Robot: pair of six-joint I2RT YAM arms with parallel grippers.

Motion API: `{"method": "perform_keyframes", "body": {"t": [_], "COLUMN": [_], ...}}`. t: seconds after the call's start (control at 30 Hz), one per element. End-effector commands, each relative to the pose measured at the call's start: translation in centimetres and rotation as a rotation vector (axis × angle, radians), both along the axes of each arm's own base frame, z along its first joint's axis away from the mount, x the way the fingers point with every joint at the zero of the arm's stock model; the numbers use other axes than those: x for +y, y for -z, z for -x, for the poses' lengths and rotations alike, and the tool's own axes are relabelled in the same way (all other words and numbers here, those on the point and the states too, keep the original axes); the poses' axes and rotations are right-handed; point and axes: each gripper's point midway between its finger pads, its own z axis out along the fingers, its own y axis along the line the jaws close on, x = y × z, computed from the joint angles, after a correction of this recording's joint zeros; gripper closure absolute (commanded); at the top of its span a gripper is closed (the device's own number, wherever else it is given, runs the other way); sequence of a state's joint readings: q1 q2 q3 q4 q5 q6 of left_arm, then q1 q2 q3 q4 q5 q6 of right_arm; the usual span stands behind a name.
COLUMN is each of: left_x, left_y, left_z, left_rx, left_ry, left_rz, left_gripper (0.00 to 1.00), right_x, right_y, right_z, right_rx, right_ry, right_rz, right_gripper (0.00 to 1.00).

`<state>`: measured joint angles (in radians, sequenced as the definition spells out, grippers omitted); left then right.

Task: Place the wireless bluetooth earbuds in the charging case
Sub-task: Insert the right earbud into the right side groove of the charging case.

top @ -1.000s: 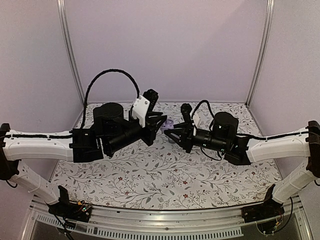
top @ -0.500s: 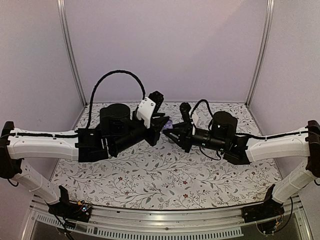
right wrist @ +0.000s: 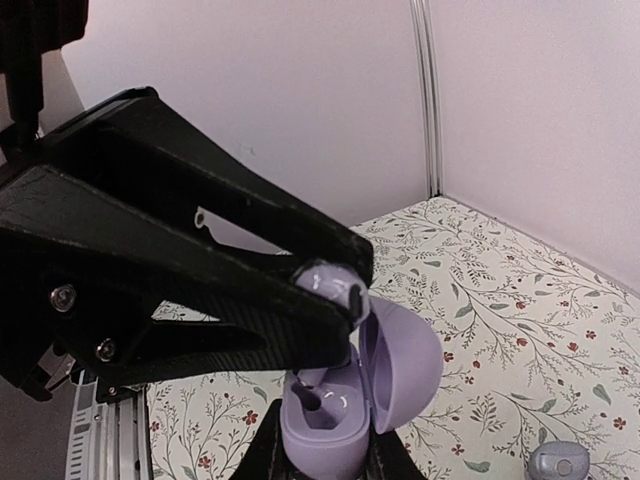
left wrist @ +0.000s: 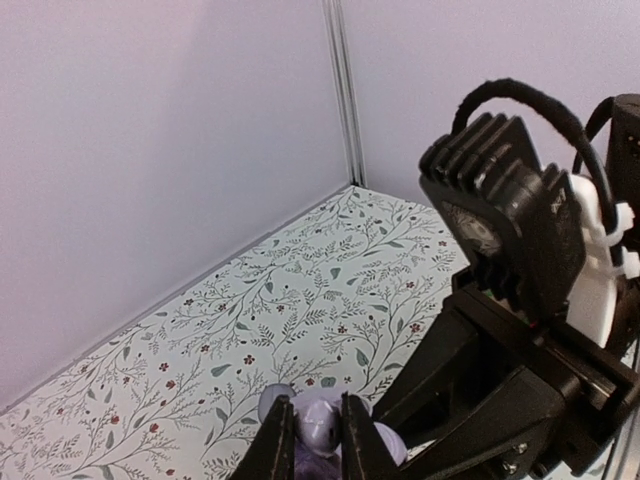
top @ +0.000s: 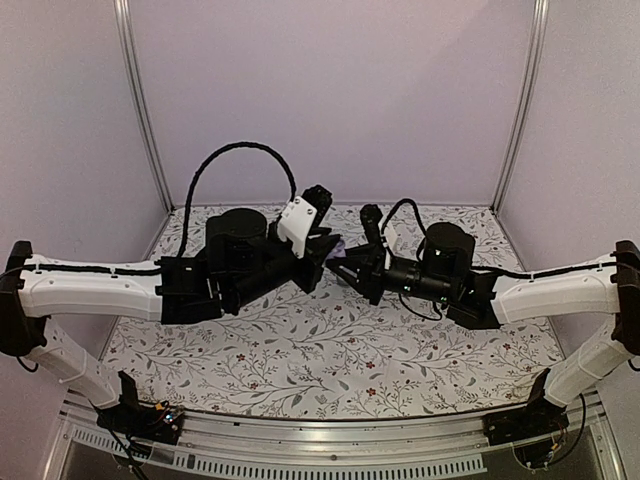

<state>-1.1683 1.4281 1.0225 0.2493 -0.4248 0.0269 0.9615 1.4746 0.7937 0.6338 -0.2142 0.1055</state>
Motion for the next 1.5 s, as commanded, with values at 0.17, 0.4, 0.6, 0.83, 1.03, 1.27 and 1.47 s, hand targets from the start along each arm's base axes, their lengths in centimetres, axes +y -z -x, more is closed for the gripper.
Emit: {"method": "perform_keyframes", "body": {"t": [0.17,0.4,0.6,0.83,1.03,1.27,1.47], "left_x": [-1.1,-1.2,-1.2,-1.8,-1.9,-2.0,-2.0], "left_y": [-0.6,-0.1,0.0,0.3,0.4,-0.5,-2.9], "left_z": [0.7,0.9,1.1,1.6,1.8,1.9,2.5], "left_rx": [-0.014,-0.02,-0.042,-0.059,-0.059,-0.064,-0.07], "left_ry": [0.019,0.017,-0.001,0.002,0.008,0.014,0.05], "left_rz": [-0.001,-0.025,-0.041,-0.067,-0.074,-0.06,-0.018], "left_gripper": [0.85,0.85,0.85,0.85,0.81,0.68,0.59], "right_x": [-0.4,-0.7,-1.0,-0.9,-0.6,-0.7,-0.7], "right_y": [-3.1,-3.6,-3.8,-4.2,-3.9,-3.8,-3.4], "right_z": [-0.2,-0.5,-1.0,-1.2,-0.9,-0.9,-0.7], "right_rx": [-0.012,-0.004,0.027,0.024,-0.003,-0.013,-0.006], "right_ry": [0.036,0.055,0.086,0.093,0.068,0.07,0.062], "right_rz": [-0.069,-0.087,-0.106,-0.115,-0.092,-0.087,-0.083], "right_gripper": [1.0,1.0,1.0,1.0,1.0,1.0,1.0]}}
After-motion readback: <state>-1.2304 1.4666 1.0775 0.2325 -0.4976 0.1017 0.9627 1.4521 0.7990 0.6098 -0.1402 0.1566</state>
